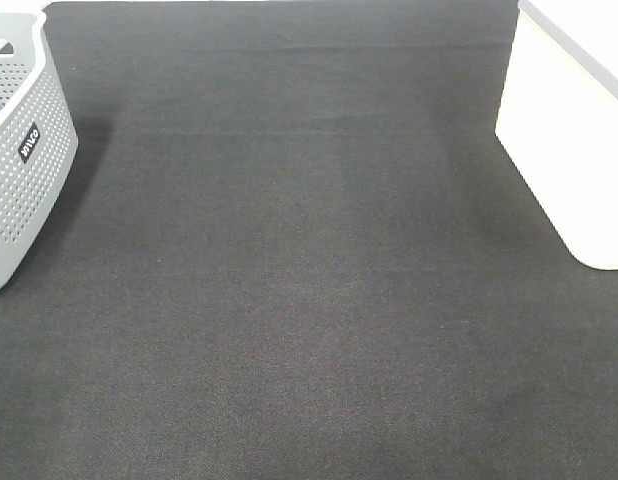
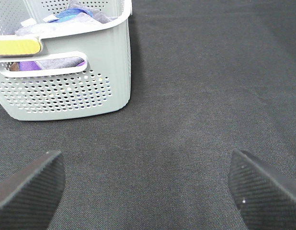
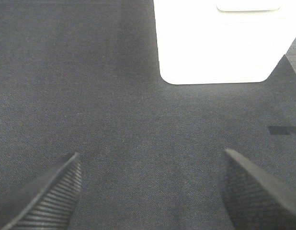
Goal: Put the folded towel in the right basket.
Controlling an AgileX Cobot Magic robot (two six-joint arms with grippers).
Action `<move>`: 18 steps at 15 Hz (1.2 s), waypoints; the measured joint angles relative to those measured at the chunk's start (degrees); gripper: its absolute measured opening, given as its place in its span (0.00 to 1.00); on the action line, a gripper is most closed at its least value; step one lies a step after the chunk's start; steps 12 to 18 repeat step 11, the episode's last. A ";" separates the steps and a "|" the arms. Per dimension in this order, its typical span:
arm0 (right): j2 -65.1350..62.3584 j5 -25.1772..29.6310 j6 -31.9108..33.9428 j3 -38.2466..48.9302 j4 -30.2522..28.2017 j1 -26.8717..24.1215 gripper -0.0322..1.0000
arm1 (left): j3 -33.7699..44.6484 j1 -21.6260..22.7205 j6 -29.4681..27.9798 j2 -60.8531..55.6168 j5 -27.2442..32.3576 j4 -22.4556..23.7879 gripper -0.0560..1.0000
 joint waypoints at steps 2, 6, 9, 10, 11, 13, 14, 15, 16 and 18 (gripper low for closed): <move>0.00 0.00 0.00 0.00 0.00 0.00 0.75 | 0.00 0.00 0.00 0.00 0.00 0.00 0.88; -1.89 0.06 0.00 0.00 0.00 0.00 0.75 | 0.00 0.00 0.00 0.00 0.00 0.00 0.88; -1.95 0.06 0.00 0.00 0.00 0.00 0.75 | 0.00 0.00 0.00 0.00 0.00 0.00 0.88; -1.95 0.06 0.00 0.00 0.00 0.00 0.75 | 0.00 0.00 0.00 0.00 0.00 0.00 0.88; -1.95 0.06 0.00 0.00 0.00 0.00 0.75 | 0.00 0.00 0.00 0.00 0.00 0.00 0.88; -1.95 0.06 0.00 0.00 0.00 0.00 0.75 | 0.00 0.00 0.00 0.00 0.00 0.00 0.88; -1.95 0.06 0.00 0.00 0.00 0.00 0.75 | 0.00 0.00 0.00 0.00 0.00 0.00 0.88; -1.95 0.06 0.00 0.00 0.00 0.00 0.75 | 0.00 0.00 0.00 0.00 0.00 0.00 0.88; -1.95 0.06 0.00 0.00 0.00 0.00 0.75 | 0.00 0.00 0.00 0.00 0.00 0.00 0.88; -1.95 0.06 0.00 0.00 0.00 0.00 0.75 | 0.00 0.00 0.00 0.00 0.00 0.00 0.88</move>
